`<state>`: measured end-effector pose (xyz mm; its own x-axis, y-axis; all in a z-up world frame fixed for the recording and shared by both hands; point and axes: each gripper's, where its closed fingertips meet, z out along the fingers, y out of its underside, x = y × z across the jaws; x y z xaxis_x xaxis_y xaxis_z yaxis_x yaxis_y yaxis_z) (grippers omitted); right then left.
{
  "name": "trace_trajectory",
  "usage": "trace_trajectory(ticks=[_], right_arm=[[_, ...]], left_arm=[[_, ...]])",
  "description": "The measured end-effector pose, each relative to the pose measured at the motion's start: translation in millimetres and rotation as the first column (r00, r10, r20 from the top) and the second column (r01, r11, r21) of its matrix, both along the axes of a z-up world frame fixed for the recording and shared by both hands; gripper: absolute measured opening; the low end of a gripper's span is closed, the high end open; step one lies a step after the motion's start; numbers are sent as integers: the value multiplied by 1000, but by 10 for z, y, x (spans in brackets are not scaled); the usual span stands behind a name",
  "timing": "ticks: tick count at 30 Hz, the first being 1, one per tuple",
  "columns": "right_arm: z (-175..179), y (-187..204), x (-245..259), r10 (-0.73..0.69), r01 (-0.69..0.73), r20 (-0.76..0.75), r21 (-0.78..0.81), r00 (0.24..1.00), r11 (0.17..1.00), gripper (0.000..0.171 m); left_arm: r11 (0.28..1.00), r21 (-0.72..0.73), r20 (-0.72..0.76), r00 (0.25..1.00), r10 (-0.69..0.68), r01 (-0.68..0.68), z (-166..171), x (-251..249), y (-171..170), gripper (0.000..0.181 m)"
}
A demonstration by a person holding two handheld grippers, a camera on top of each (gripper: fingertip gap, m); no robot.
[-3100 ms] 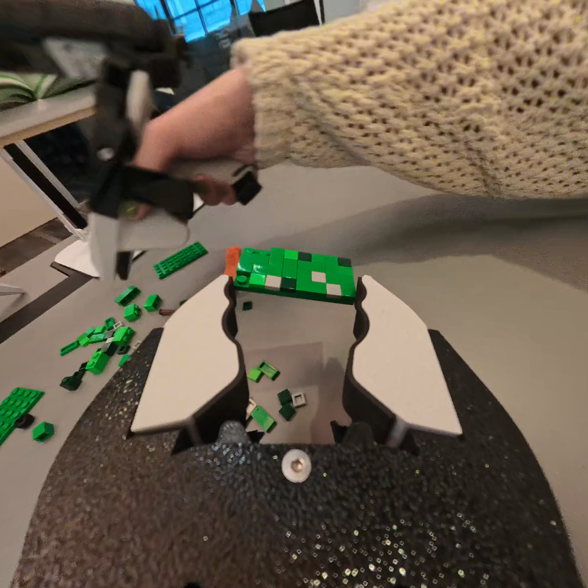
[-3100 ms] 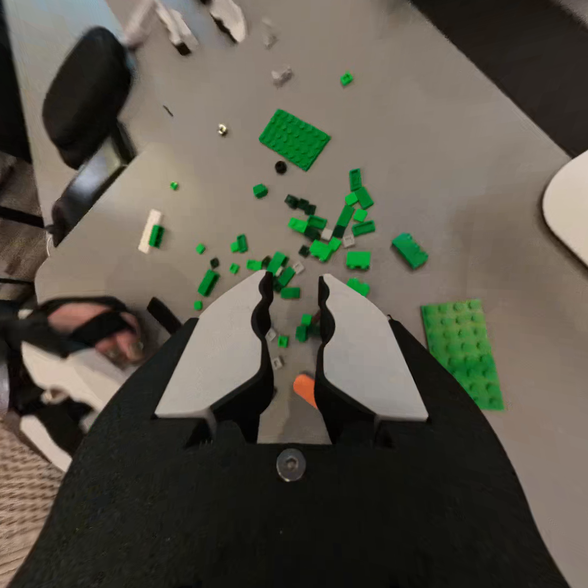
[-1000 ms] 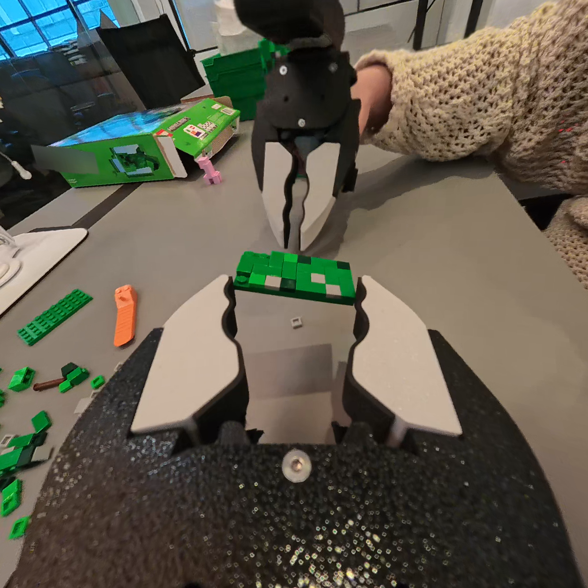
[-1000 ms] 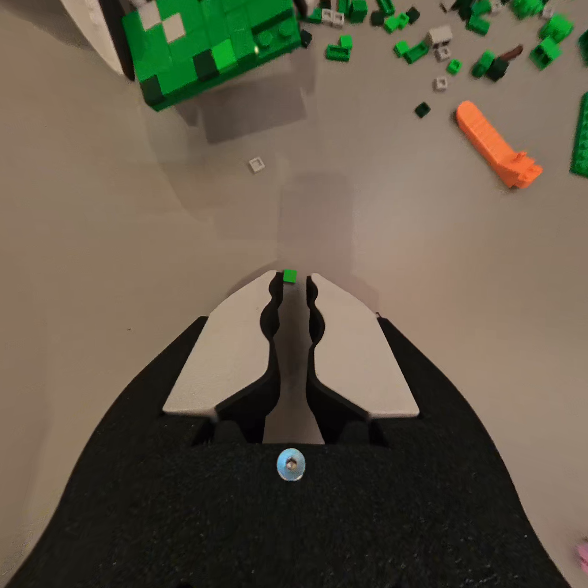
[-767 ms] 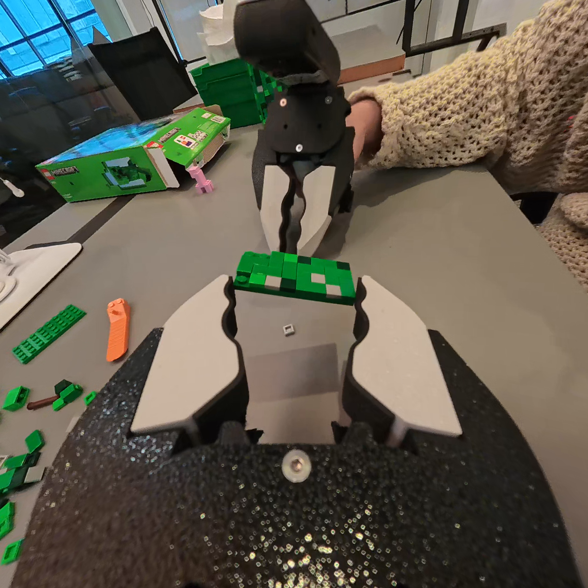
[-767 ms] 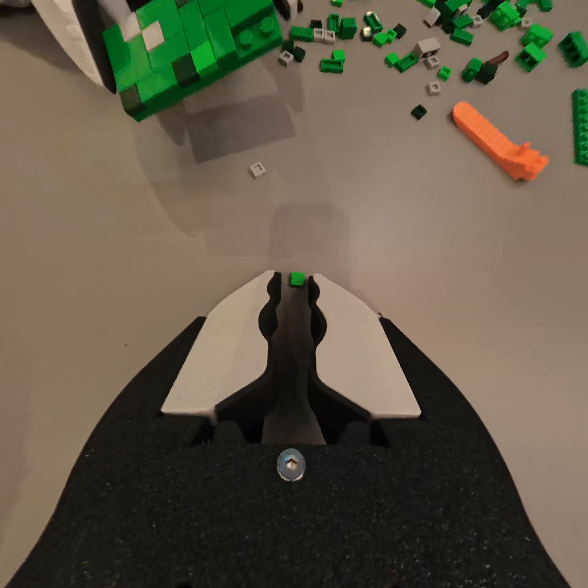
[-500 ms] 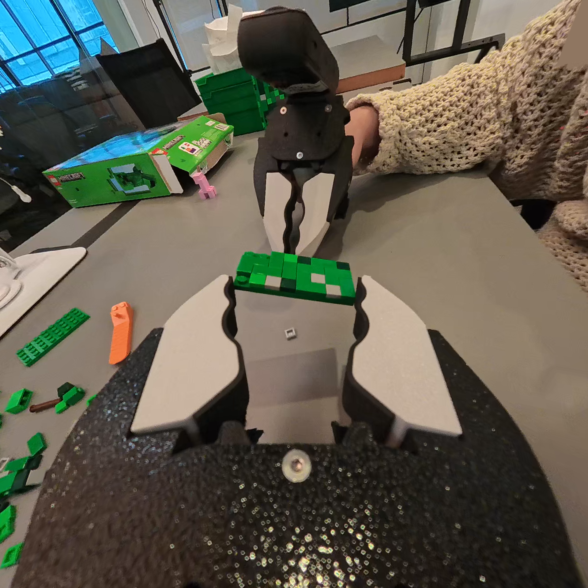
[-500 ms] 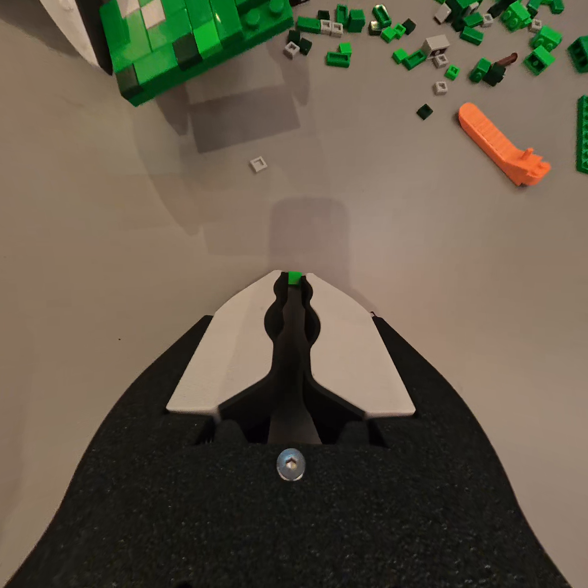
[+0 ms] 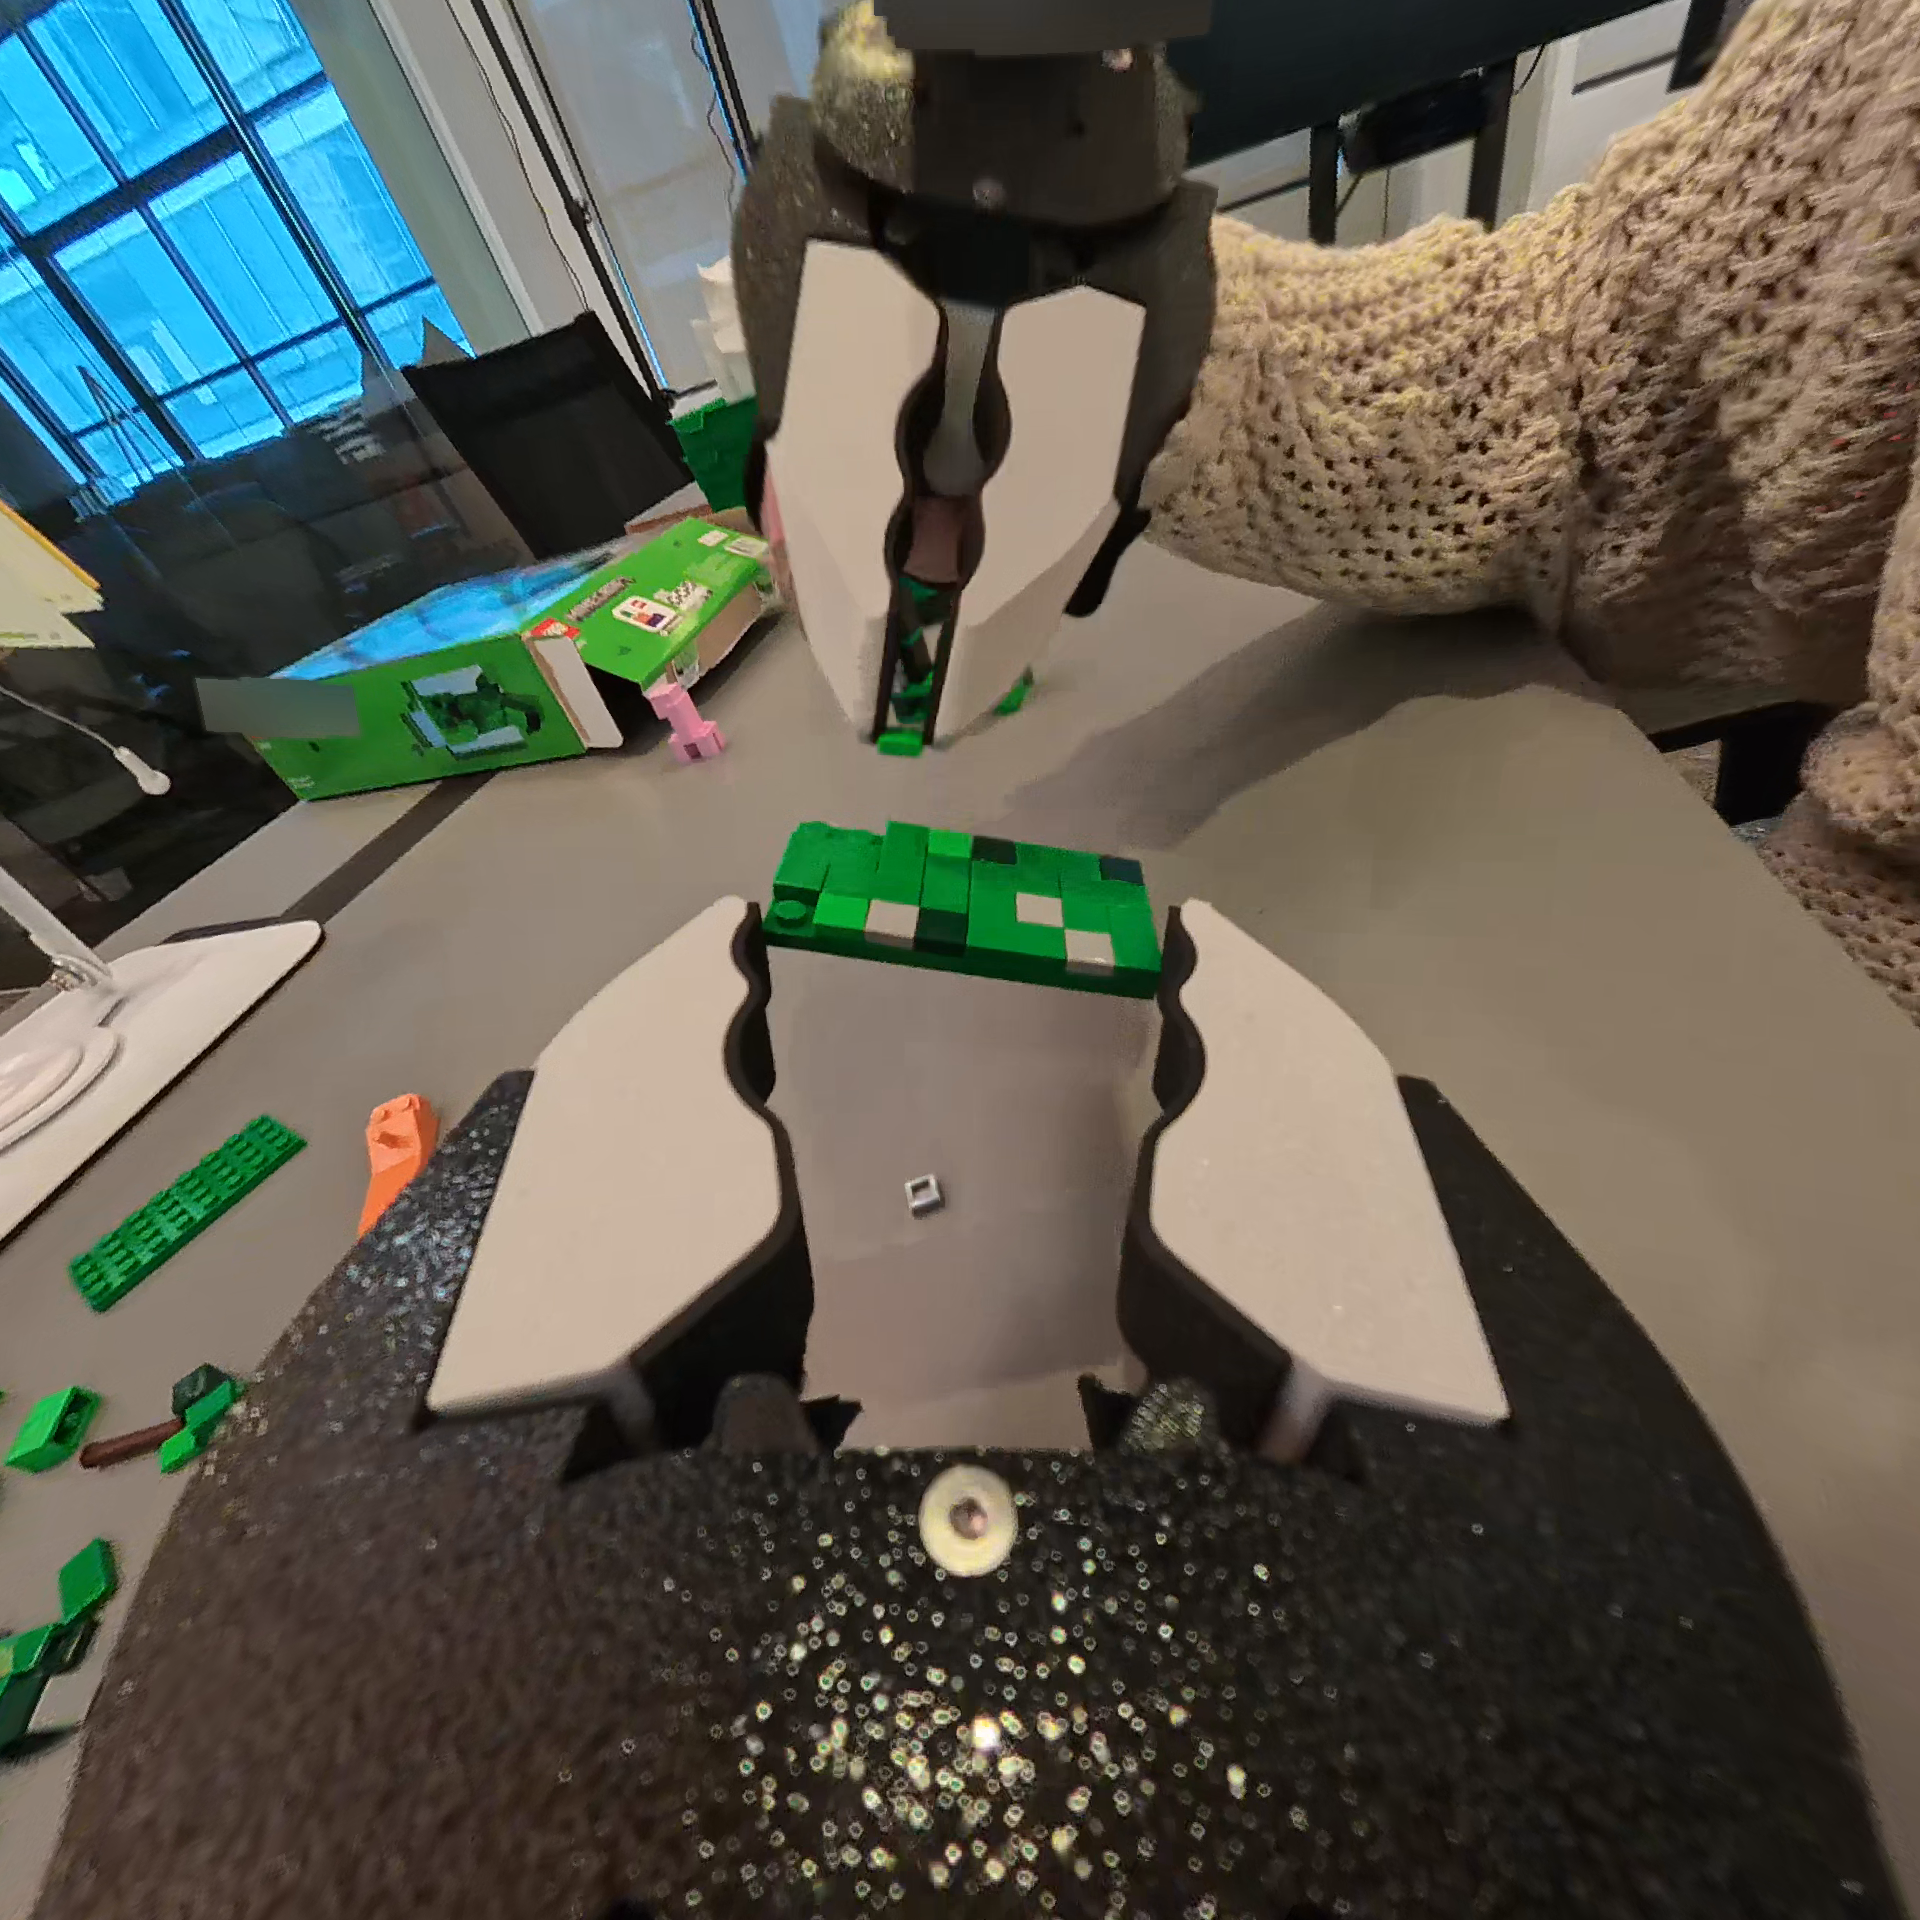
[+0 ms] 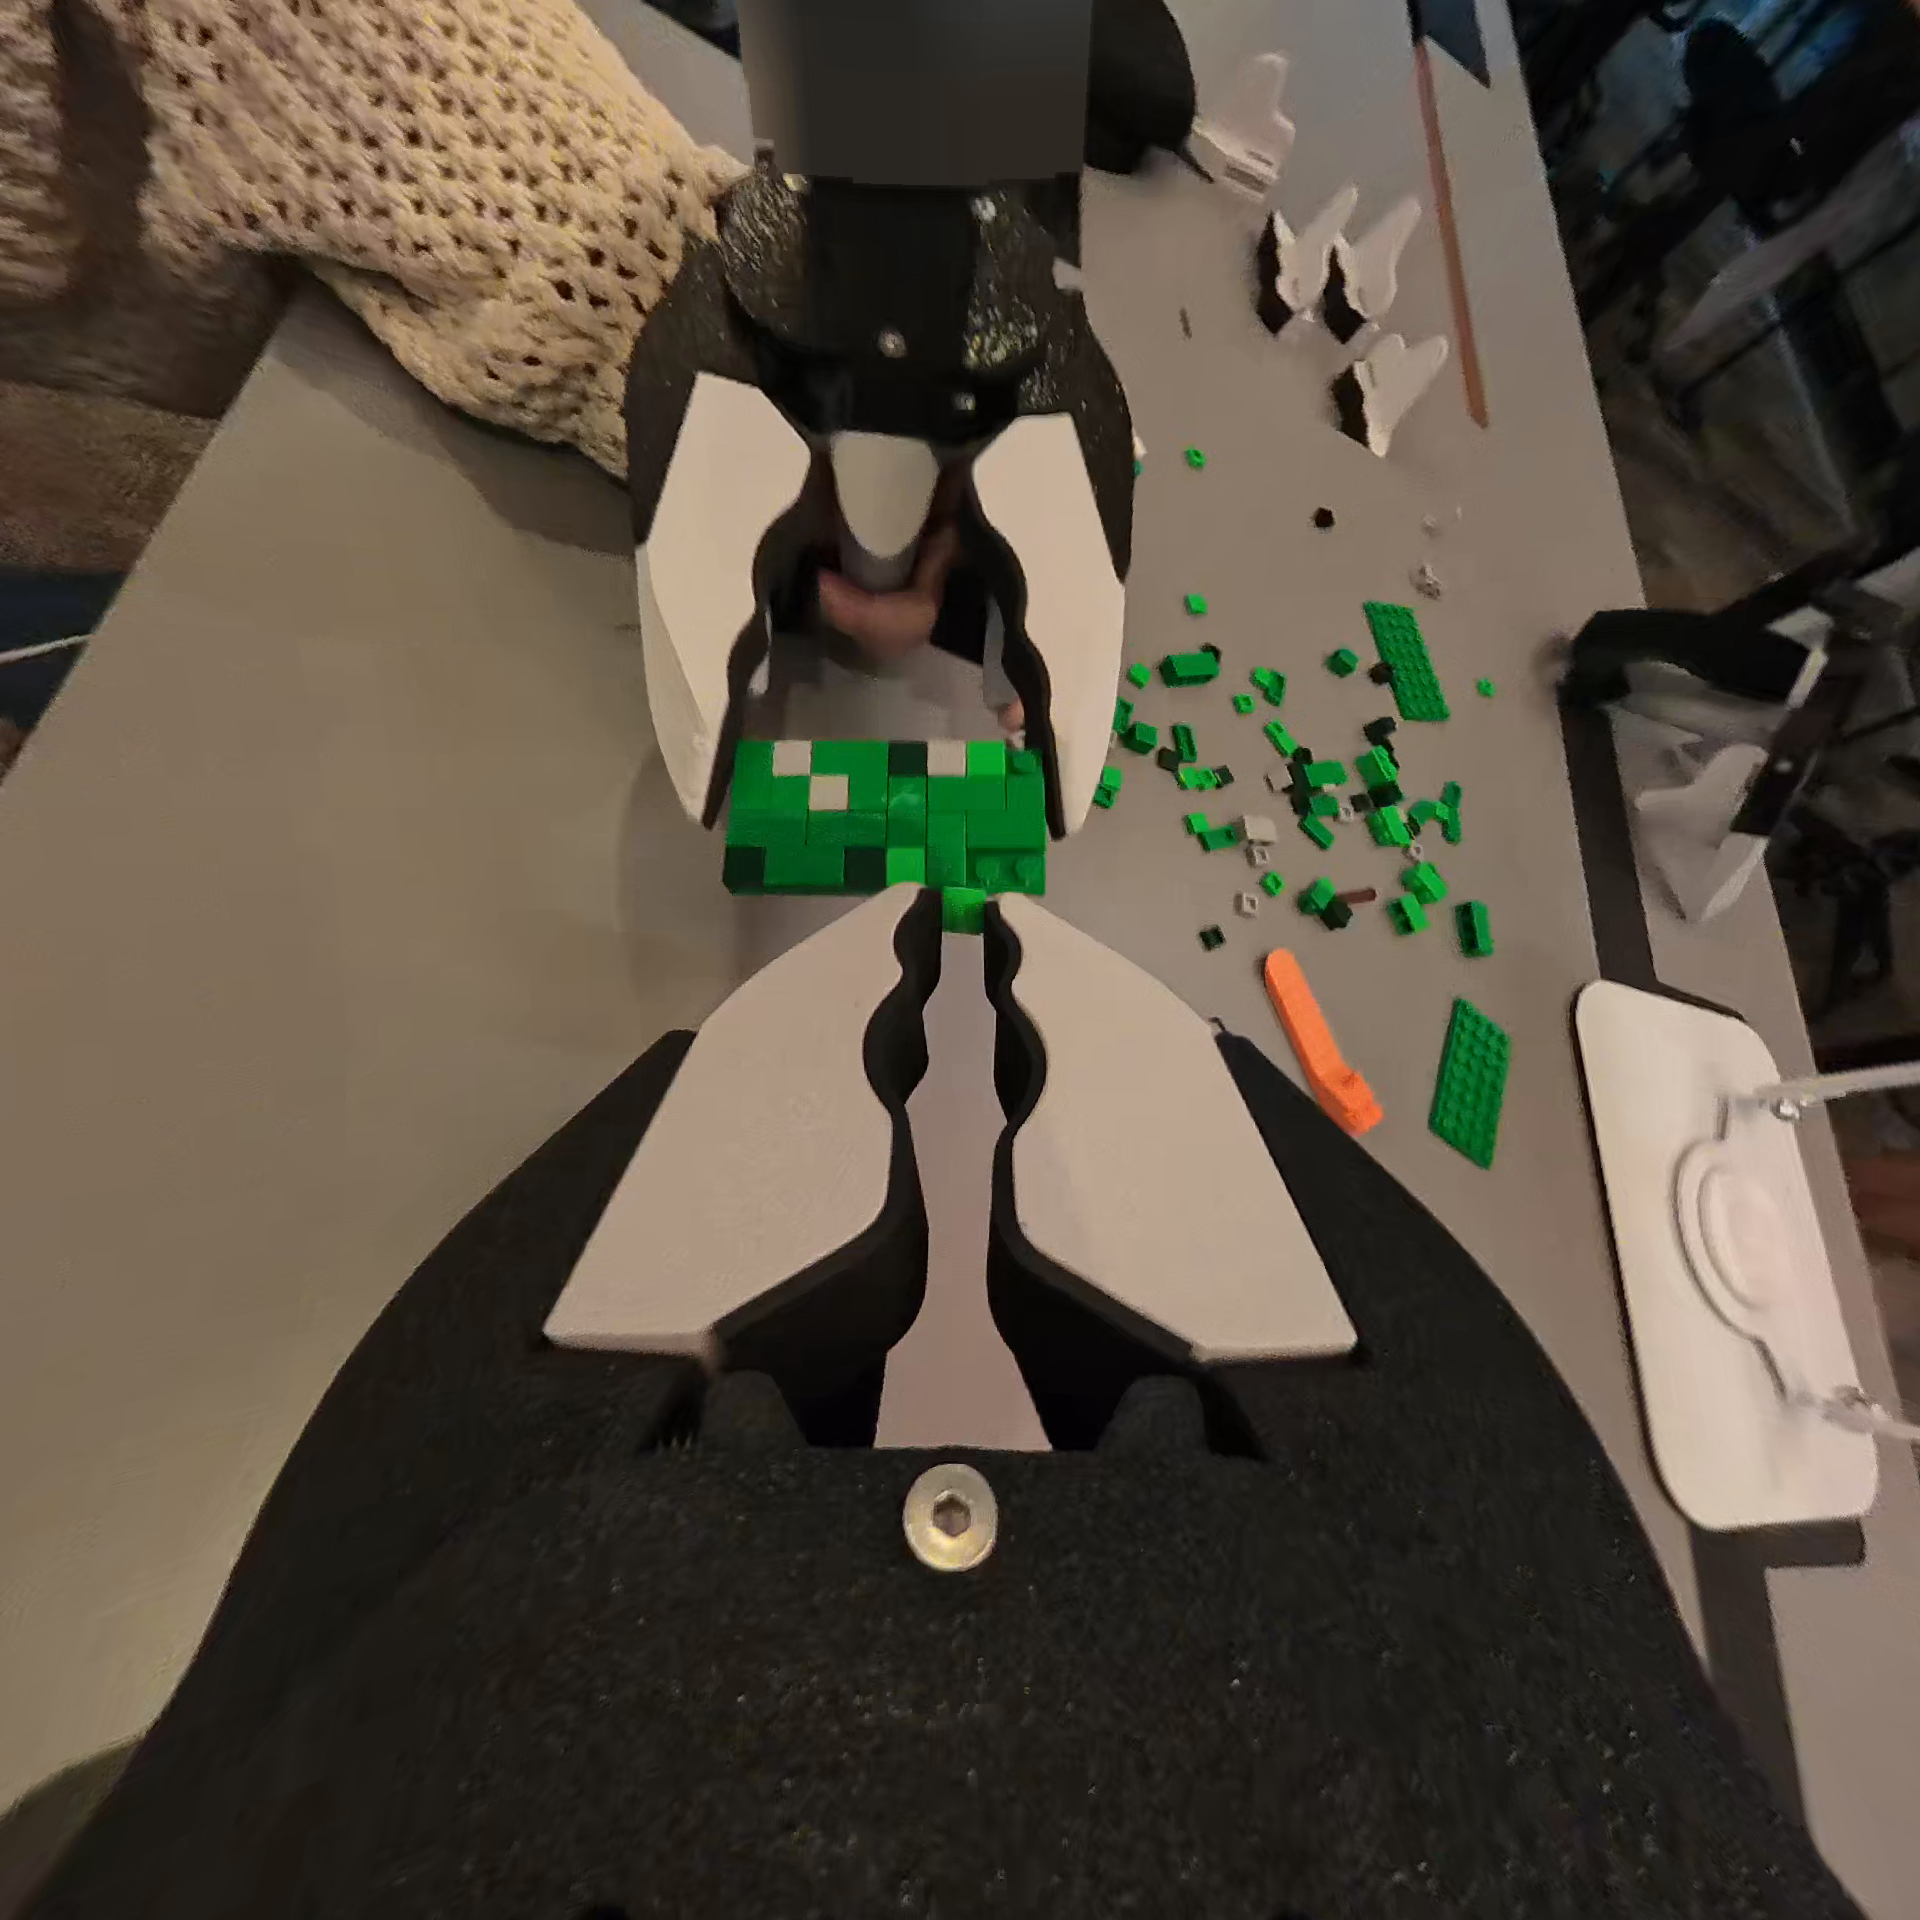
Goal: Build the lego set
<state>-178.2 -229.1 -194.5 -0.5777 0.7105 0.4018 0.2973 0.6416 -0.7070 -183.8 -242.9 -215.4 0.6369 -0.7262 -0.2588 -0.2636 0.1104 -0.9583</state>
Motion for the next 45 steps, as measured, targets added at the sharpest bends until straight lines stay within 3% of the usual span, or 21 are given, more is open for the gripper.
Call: trace_trajectory(ticks=[13, 19, 25, 29, 31, 35, 45], right_arm=[[7, -30, -120, 4, -41, 208, 172, 978, 984, 7], [311, -38, -252, 48, -107, 205, 289, 978, 951, 7], [519, -150, -352, 117, -174, 226, 255, 967, 951, 7], [508, -22, -351, 58, -100, 182, 228, 982, 969, 7], [414, 24, -294, 29, -55, 160, 161, 987, 985, 7], [66, 5, -171, 22, -28, 155, 38, 988, 999, 7], [-587, -301, -140, 134, -125, 171, -62, 976, 990, 7]], left_arm=[[992, 119, 51, 998, 43, -49, 161, 1, 1, 71], [914, 327, 179, 966, 189, -240, 536, -97, -45, 71], [923, 321, 283, 951, 122, -214, 672, -143, -135, 71], [972, 162, 239, 963, 126, -168, 510, -155, -34, 71], [992, -76, 154, 981, 114, -103, 231, -112, 28, 71], [943, -315, 71, 988, 138, -109, -36, -82, -68, 71], [777, -531, -262, 937, 229, -339, -772, -144, -556, 77]])
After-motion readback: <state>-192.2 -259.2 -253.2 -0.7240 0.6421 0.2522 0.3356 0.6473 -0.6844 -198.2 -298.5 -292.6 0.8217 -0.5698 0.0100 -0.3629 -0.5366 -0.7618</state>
